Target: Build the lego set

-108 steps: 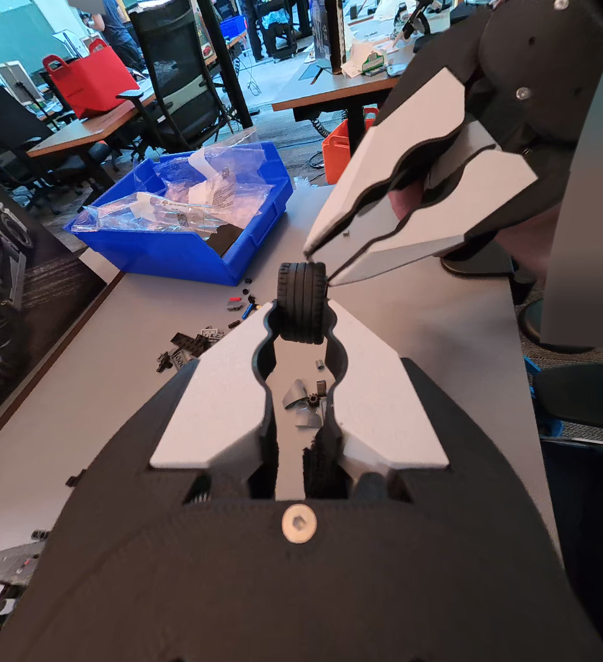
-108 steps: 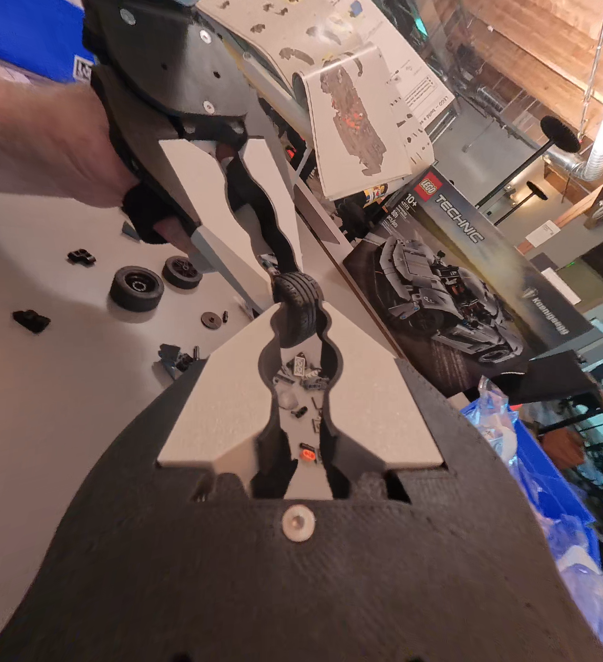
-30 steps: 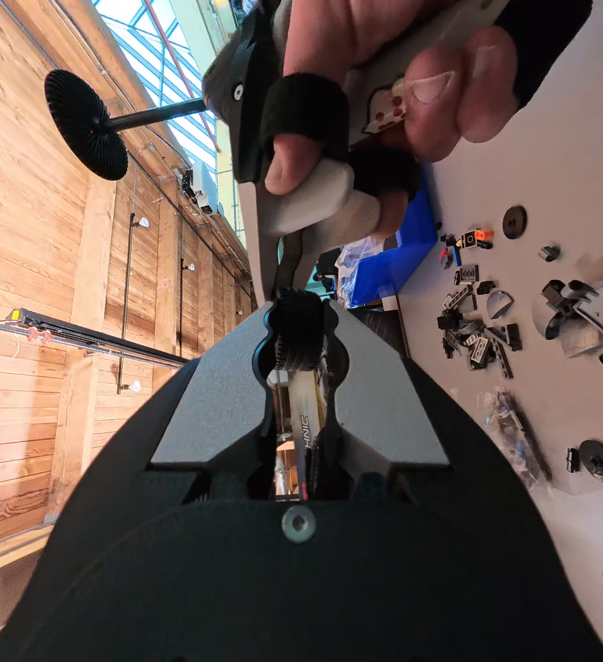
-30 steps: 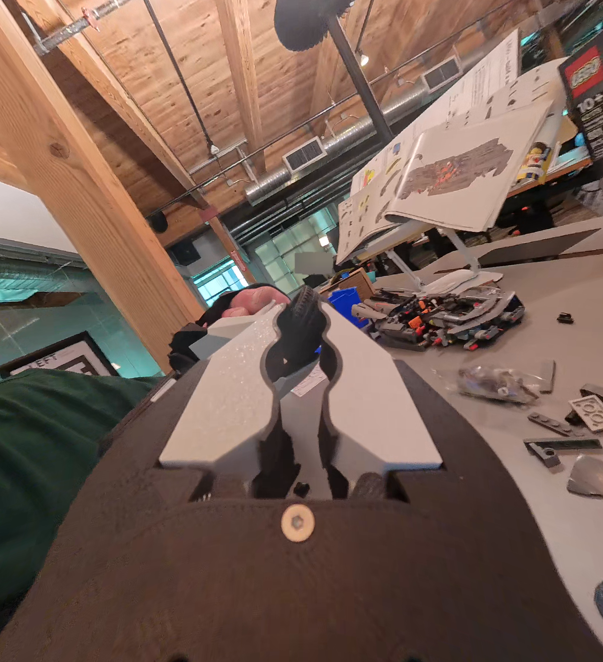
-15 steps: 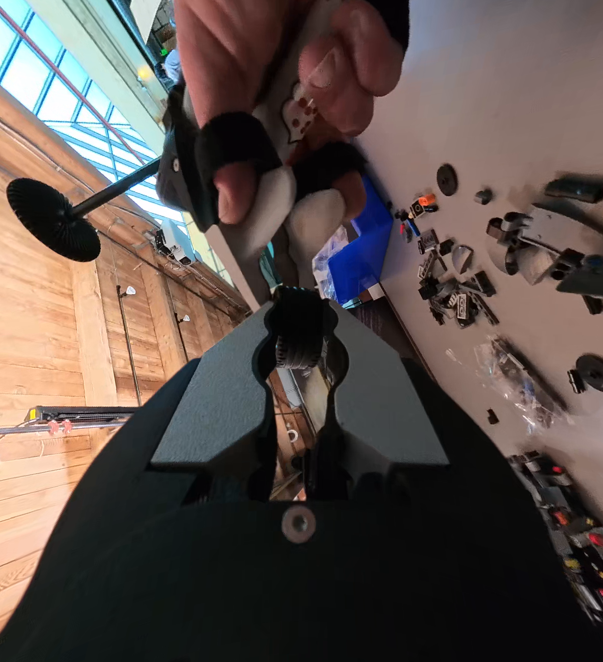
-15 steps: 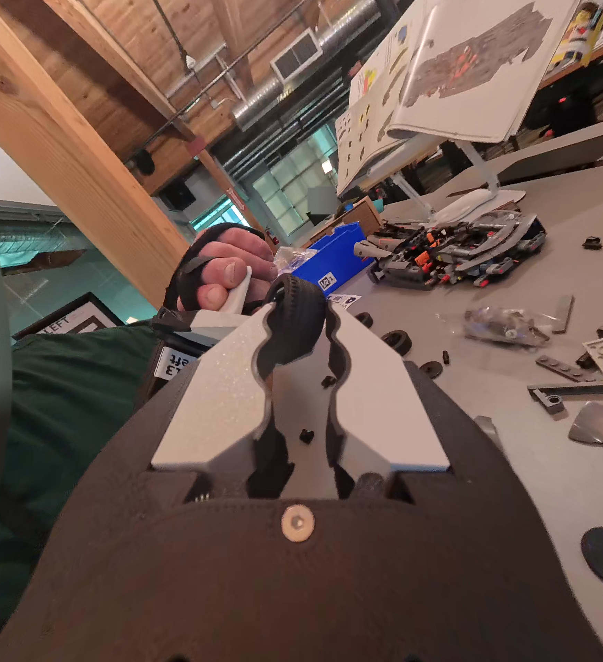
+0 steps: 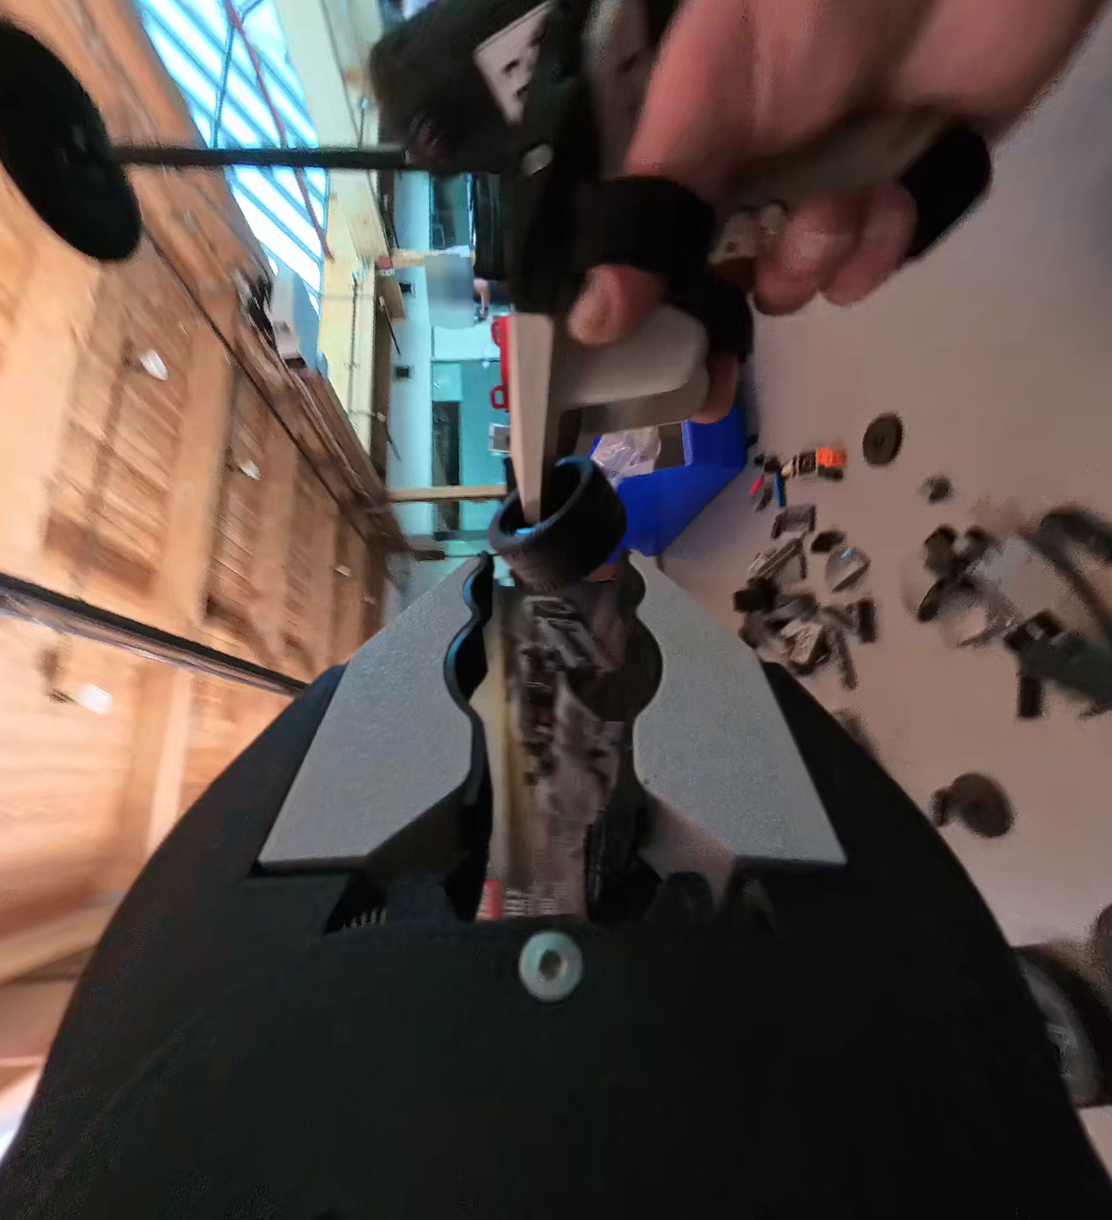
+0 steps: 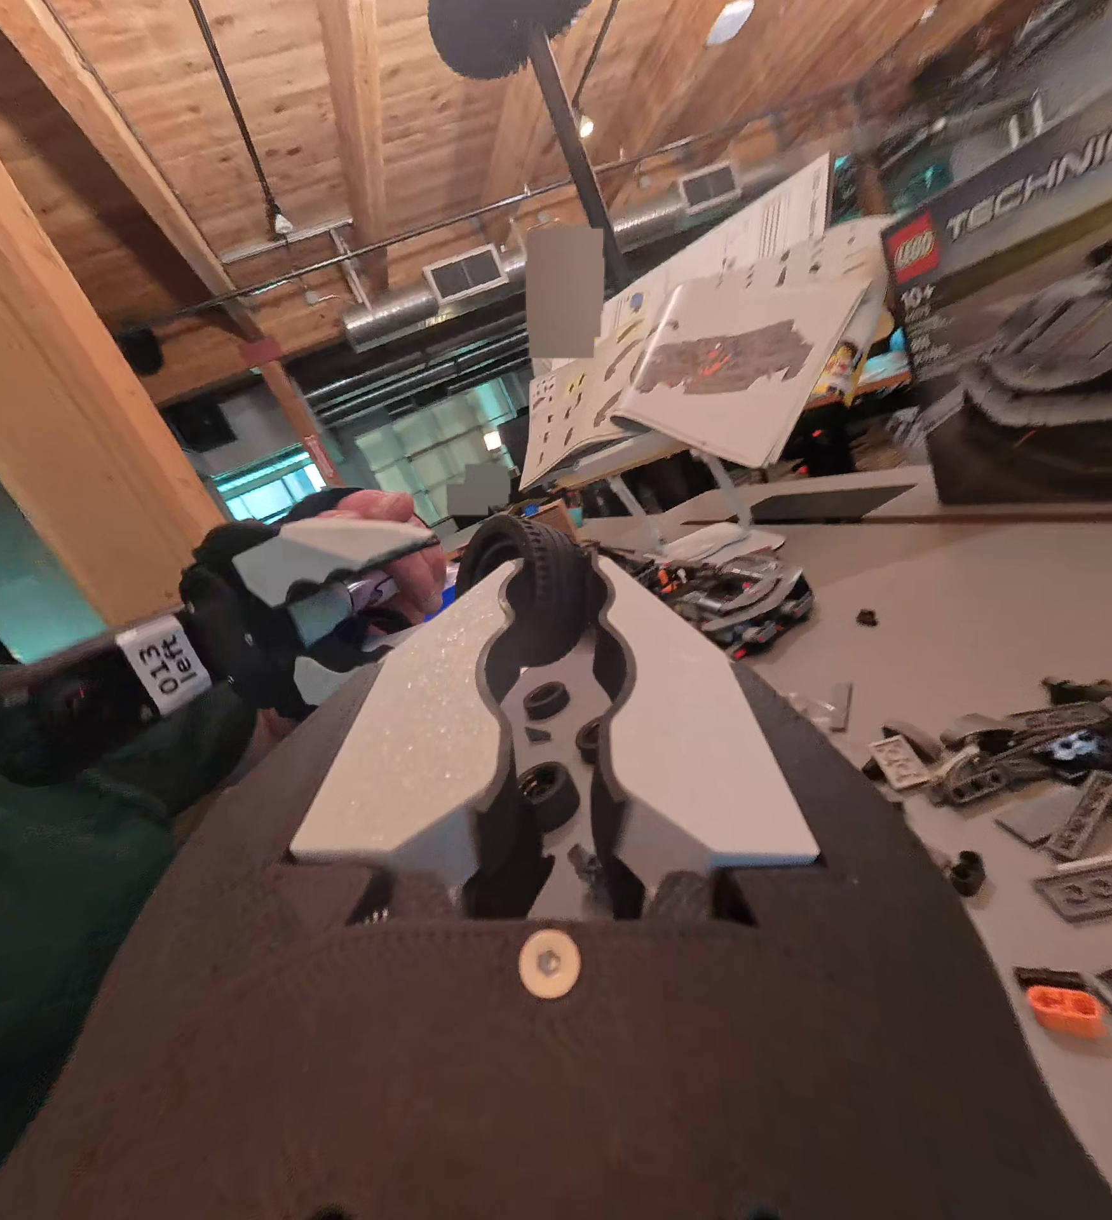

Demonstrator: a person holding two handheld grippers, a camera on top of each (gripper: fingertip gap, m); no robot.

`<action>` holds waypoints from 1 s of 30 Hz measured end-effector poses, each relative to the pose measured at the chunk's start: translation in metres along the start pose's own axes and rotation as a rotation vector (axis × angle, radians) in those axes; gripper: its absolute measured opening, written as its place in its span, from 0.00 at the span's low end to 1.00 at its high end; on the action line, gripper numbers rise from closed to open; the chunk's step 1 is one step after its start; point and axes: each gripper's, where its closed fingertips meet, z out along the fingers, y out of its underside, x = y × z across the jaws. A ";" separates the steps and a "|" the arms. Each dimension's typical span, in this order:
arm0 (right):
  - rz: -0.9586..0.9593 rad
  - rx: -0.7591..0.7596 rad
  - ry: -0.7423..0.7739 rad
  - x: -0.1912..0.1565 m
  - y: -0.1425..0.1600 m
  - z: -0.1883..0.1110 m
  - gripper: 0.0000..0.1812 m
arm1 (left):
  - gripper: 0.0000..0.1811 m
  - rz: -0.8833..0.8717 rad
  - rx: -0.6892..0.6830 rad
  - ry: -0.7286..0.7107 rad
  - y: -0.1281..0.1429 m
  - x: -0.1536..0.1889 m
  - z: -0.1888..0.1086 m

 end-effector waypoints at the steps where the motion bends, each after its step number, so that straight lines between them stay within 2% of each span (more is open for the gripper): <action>1: -0.030 0.019 0.015 -0.001 -0.004 -0.001 0.08 | 0.21 -0.101 -0.005 -0.002 0.004 -0.005 -0.001; 2: -0.070 0.030 0.046 0.000 -0.007 -0.003 0.07 | 0.23 -0.210 -0.007 -0.007 0.008 -0.009 -0.002; 4: -0.179 0.029 0.114 -0.001 -0.010 -0.003 0.03 | 0.27 -0.542 0.033 0.067 0.008 -0.011 -0.001; 6: -0.261 0.028 0.152 -0.005 -0.012 -0.001 0.03 | 0.31 -0.804 0.026 0.114 0.017 -0.015 0.004; 8: -0.313 0.015 0.167 -0.009 -0.011 0.003 0.03 | 0.34 -1.049 0.081 0.198 0.018 -0.015 0.010; 11: -0.441 -0.011 0.241 -0.012 -0.010 0.005 0.03 | 0.37 -1.363 0.180 0.381 0.011 -0.005 0.017; 14: -0.602 -0.042 0.343 -0.013 -0.011 0.005 0.03 | 0.37 -1.593 0.334 0.528 -0.001 -0.008 0.012; 19: -0.827 -0.079 0.425 -0.021 -0.009 0.010 0.03 | 0.25 -1.714 0.399 0.579 -0.006 -0.005 0.015; 21: -0.876 -0.072 0.443 -0.024 -0.010 0.010 0.03 | 0.14 -1.721 0.431 0.550 -0.005 -0.009 0.014; 25: -0.878 -0.069 0.423 -0.029 -0.013 0.008 0.03 | 0.12 -1.703 0.454 0.558 -0.008 -0.009 0.013; 30: -0.690 -0.036 0.274 -0.035 -0.015 0.005 0.05 | 0.12 -1.616 0.452 0.546 -0.012 -0.012 0.010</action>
